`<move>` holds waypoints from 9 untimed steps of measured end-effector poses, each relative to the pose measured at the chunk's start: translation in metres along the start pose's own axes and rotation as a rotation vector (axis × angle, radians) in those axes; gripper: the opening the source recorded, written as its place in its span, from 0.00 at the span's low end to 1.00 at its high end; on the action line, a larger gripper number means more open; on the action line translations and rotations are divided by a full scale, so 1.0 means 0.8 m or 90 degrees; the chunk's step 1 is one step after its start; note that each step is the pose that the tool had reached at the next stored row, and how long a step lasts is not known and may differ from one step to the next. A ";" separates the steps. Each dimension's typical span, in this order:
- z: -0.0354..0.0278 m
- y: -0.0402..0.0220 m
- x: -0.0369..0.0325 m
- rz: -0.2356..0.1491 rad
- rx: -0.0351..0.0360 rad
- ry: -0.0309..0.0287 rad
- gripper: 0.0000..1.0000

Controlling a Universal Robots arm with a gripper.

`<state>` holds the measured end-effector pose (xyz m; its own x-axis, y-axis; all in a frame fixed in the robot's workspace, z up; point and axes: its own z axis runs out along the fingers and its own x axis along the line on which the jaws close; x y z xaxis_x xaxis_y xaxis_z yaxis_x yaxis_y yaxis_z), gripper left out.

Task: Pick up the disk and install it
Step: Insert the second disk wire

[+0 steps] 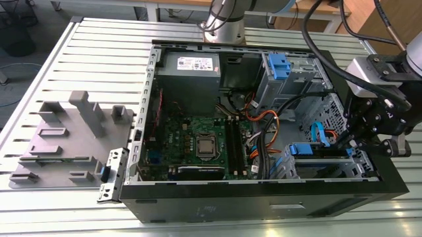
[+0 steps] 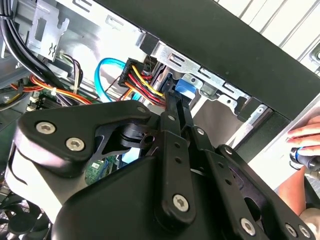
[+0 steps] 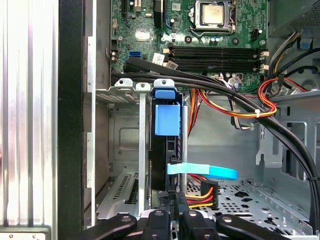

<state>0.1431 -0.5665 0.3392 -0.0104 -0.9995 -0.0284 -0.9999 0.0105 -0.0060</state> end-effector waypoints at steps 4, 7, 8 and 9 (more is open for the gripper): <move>-0.0001 0.0026 0.0000 0.000 0.0006 0.0001 0.16; 0.0005 0.0048 -0.0001 0.000 0.0009 0.0000 0.16; 0.0006 0.0050 -0.0003 0.000 0.0009 0.0001 0.16; 0.0007 0.0054 -0.0006 0.000 0.0009 0.0002 0.16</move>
<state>0.1388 -0.5659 0.3387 -0.0103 -0.9996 -0.0281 -0.9999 0.0105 -0.0075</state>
